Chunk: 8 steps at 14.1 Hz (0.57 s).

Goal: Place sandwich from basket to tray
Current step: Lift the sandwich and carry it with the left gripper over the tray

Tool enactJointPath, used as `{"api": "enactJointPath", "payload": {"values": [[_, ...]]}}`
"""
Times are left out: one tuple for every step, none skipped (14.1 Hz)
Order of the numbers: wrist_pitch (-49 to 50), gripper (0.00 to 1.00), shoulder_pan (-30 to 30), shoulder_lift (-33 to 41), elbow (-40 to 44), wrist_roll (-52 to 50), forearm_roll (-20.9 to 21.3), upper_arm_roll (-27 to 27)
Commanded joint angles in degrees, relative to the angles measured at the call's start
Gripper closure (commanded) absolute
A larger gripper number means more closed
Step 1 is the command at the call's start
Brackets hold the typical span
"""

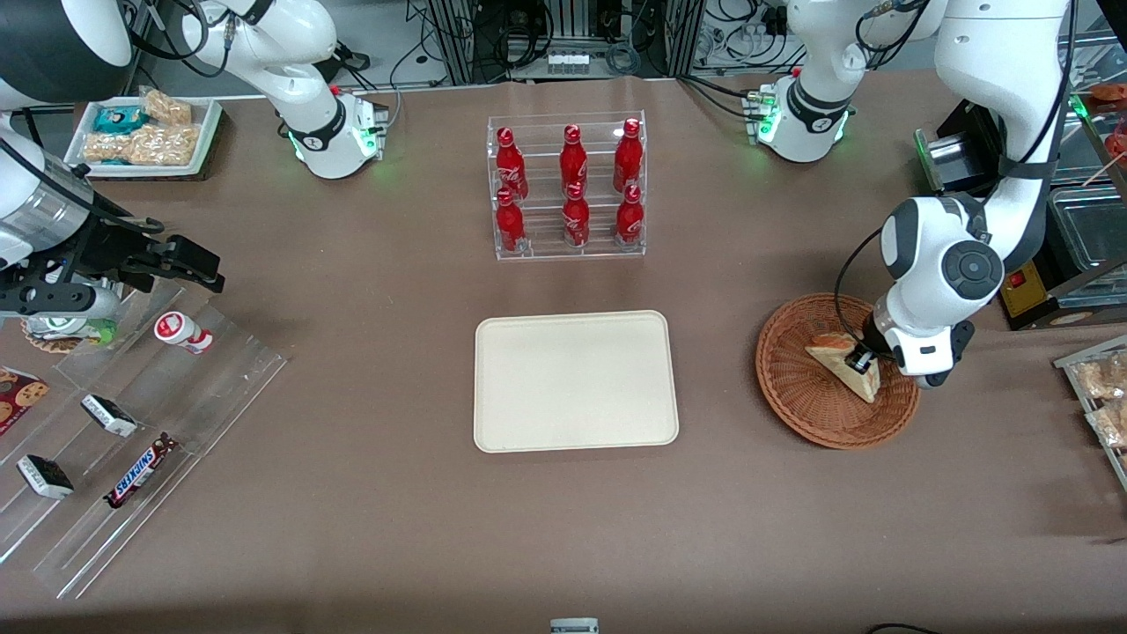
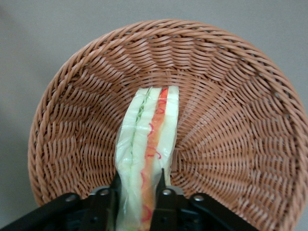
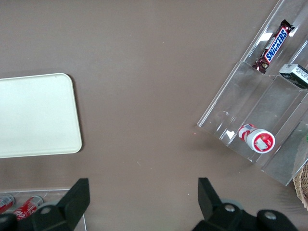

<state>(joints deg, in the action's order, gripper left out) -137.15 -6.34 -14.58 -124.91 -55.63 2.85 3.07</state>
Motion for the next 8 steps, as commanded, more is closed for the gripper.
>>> {"api": "enactJointPath", "payload": {"values": [[9.1, 0.95, -3.2, 0.2, 8.0, -1.0, 0.1, -0.4], [10.6, 0.95, -4.3, -0.1, 10.3, -0.5, -0.2, -0.6], [10.8, 0.95, -6.3, -1.4, 12.6, -0.4, -0.2, -0.9], [11.2, 0.95, -8.7, -2.2, 14.6, -0.4, -0.3, -1.3], [11.4, 0.95, -11.0, -3.4, 16.0, -0.4, -0.3, -1.4], [11.4, 0.95, -13.5, -4.5, 17.5, -0.4, -0.3, -1.5], [11.2, 0.95, -15.8, -6.0, 19.0, -0.4, -0.3, -1.5], [11.2, 0.95, -18.8, -8.1, 21.4, -0.2, -0.2, -1.6]]}}
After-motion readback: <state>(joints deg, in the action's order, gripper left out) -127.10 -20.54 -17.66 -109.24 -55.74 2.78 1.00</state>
